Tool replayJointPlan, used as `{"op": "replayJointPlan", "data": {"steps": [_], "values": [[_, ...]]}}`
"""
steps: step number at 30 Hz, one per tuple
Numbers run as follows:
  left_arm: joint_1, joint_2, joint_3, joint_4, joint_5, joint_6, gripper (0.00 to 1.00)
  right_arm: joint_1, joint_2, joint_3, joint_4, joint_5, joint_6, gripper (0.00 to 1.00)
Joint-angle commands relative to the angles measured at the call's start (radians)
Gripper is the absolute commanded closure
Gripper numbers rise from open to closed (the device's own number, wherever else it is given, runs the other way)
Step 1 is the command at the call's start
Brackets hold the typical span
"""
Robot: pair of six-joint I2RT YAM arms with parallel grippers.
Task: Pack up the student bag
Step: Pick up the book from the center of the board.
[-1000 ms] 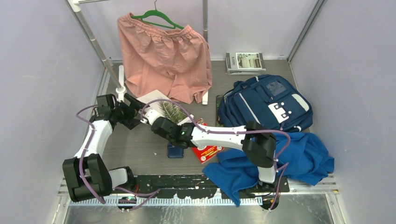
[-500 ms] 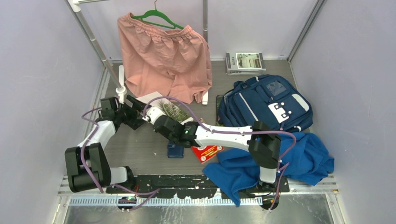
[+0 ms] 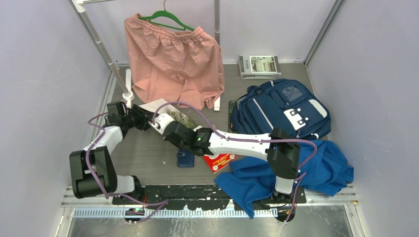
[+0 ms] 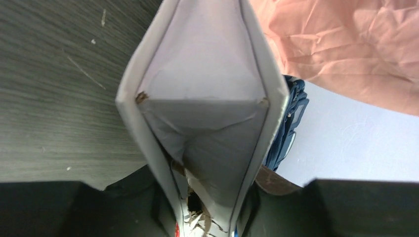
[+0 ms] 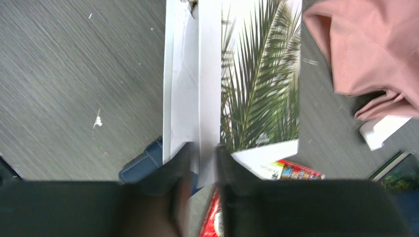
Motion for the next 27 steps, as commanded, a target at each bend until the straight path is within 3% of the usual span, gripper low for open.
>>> {"op": "replayJointPlan", "data": {"steps": [1, 3, 5, 7, 11, 15, 27], "values": [[-0.003, -0.08, 0.058, -0.08, -0.012, 0.039, 0.67, 0.001, -0.064, 0.044, -0.039, -0.015, 0.009, 0.52], [-0.003, -0.11, 0.075, -0.128, -0.027, 0.047, 0.68, 0.007, -0.072, 0.047, -0.055, 0.021, -0.01, 0.27], [-0.002, -0.135, 0.099, -0.187, -0.042, 0.054, 0.67, 0.028, -0.075, 0.046, -0.057, 0.115, -0.059, 0.14], [-0.003, -0.16, 0.131, -0.258, -0.061, 0.067, 0.67, 0.059, -0.067, 0.047, -0.052, 0.204, -0.117, 0.07], [-0.002, -0.183, 0.202, -0.393, -0.105, 0.083, 0.65, 0.09, -0.04, 0.059, -0.023, 0.254, -0.18, 0.01], [-0.003, -0.178, 0.252, -0.485, -0.116, 0.102, 0.65, 0.099, 0.006, 0.086, 0.002, 0.235, -0.189, 0.0], [-0.003, -0.165, 0.267, -0.537, -0.152, 0.121, 0.66, 0.141, -0.044, 0.182, 0.006, 0.234, -0.145, 0.0]]}}
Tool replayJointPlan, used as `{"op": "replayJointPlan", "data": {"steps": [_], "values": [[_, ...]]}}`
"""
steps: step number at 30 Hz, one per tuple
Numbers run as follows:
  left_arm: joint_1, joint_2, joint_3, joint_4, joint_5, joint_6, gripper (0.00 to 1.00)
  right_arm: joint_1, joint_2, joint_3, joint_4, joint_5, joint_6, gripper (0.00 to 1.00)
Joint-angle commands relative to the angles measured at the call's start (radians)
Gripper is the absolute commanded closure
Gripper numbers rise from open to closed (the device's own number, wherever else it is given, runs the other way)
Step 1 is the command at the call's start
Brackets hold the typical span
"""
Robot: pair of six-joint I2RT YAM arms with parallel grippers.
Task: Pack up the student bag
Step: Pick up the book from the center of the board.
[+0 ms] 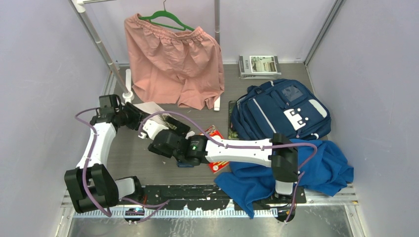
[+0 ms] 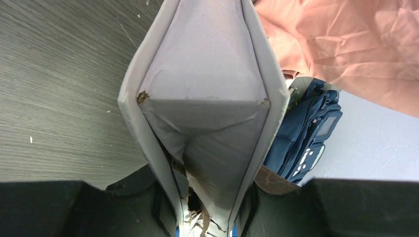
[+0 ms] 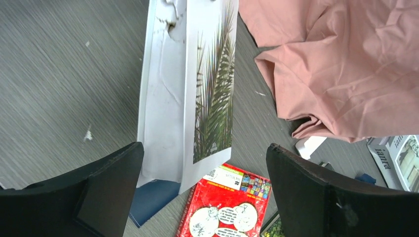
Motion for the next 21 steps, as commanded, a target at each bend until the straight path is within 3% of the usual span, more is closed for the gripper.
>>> {"op": "replayJointPlan", "data": {"steps": [1, 7, 18, 19, 21], "values": [[-0.001, -0.016, 0.055, -0.028, 0.021, -0.001, 0.66, 0.024, -0.044, 0.083, 0.042, -0.002, 0.027, 0.0], [0.0, -0.035, 0.066, -0.05, 0.023, -0.012, 0.65, 0.026, 0.08, 0.125, 0.026, 0.003, 0.037, 0.0], [-0.001, -0.06, 0.058, -0.061, 0.034, -0.015, 0.64, 0.008, 0.272, 0.206, 0.012, 0.166, 0.047, 0.0], [-0.001, -0.065, 0.059, -0.064, 0.037, -0.015, 0.64, 0.005, 0.272, 0.204, 0.01, 0.163, 0.055, 0.02], [-0.001, -0.072, 0.061, -0.069, 0.041, -0.016, 0.64, 0.002, 0.267, 0.202, 0.003, 0.151, 0.07, 0.14]]}}
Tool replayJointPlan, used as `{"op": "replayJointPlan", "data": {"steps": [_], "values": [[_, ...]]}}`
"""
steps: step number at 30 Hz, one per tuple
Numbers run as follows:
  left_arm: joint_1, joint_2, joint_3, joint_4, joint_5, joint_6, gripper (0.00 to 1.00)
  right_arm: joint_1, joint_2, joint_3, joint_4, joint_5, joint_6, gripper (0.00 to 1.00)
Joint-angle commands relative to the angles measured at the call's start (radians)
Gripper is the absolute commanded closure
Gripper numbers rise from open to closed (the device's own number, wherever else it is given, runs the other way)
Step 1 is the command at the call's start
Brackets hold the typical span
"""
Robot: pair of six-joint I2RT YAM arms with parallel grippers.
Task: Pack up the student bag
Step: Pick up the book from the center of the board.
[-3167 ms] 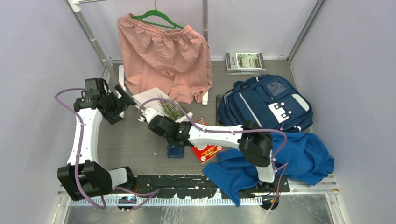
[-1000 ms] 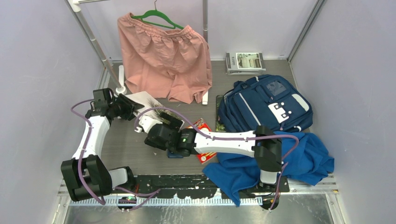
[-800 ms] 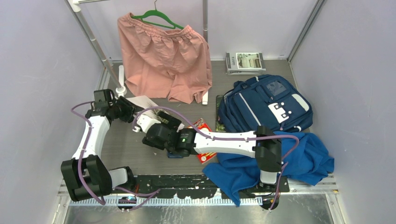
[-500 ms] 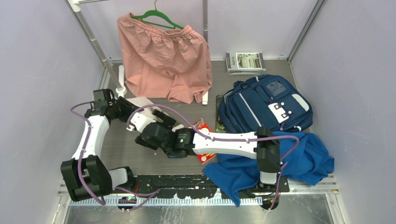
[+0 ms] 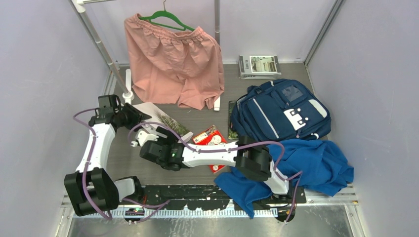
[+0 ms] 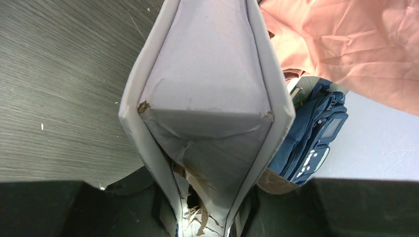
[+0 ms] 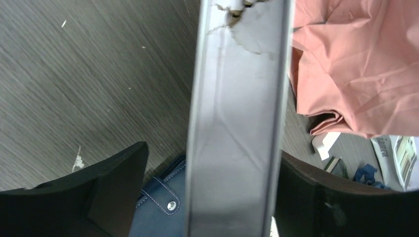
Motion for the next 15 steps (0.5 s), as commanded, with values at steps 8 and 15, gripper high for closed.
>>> {"op": "replayJointPlan", "data": {"steps": [8, 15], "values": [[-0.001, -0.091, 0.111, -0.059, 0.083, -0.012, 0.51, -0.038, -0.1, 0.037, 0.005, 0.052, 0.085, 0.67], [-0.001, -0.112, 0.262, -0.165, 0.059, 0.061, 0.11, -0.069, -0.229, 0.037, -0.032, -0.066, 0.226, 0.8]]}}
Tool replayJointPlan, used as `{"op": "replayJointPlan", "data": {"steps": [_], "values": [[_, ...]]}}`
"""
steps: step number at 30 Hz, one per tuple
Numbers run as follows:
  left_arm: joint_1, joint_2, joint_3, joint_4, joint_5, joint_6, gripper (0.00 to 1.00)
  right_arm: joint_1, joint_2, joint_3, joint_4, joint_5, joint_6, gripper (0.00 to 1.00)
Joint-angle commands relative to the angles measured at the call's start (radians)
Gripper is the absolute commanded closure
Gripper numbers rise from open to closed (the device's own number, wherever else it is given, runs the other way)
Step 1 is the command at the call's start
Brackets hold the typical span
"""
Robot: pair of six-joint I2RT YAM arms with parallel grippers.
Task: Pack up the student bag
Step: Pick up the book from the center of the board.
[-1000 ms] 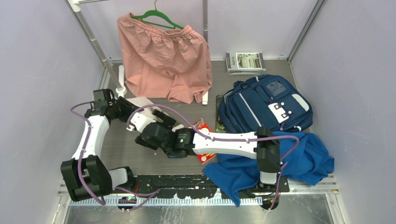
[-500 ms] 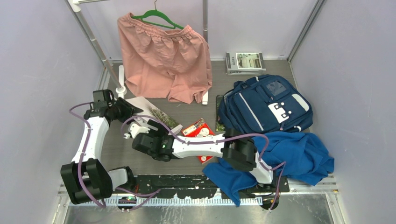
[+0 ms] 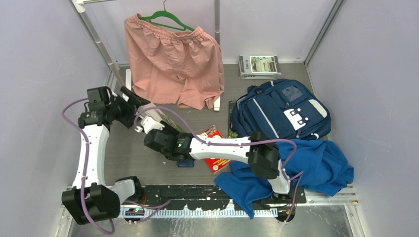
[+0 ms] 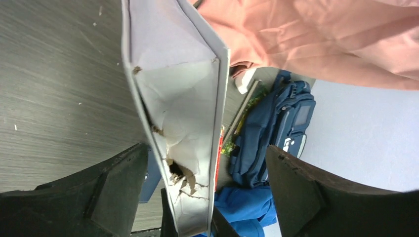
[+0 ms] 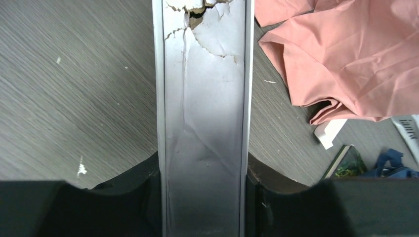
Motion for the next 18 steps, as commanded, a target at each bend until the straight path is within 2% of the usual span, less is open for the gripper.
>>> {"op": "replayJointPlan", "data": {"steps": [1, 5, 8, 10, 12, 18], "values": [[0.001, -0.03, 0.154, -0.094, 0.013, 0.07, 0.09, -0.034, -0.167, 0.03, -0.003, -0.072, 0.155, 0.8], [0.001, -0.038, 0.277, -0.194, -0.048, 0.135, 0.08, -0.126, -0.25, 0.026, -0.055, -0.251, 0.39, 0.77], [0.001, -0.057, 0.315, -0.24, -0.076, 0.156, 0.07, -0.242, -0.326, -0.077, 0.023, -0.509, 0.65, 0.77], [0.001, -0.072, 0.305, -0.249, -0.072, 0.157, 0.07, -0.327, -0.371, -0.201, 0.199, -0.697, 0.897, 0.76], [0.002, -0.099, 0.273, -0.242, -0.053, 0.157, 0.07, -0.363, -0.405, -0.338, 0.377, -0.802, 1.072, 0.76], [0.002, -0.226, 0.085, -0.123, 0.079, 0.123, 0.04, -0.388, -0.424, -0.594, 0.792, -0.869, 1.422, 0.76]]}}
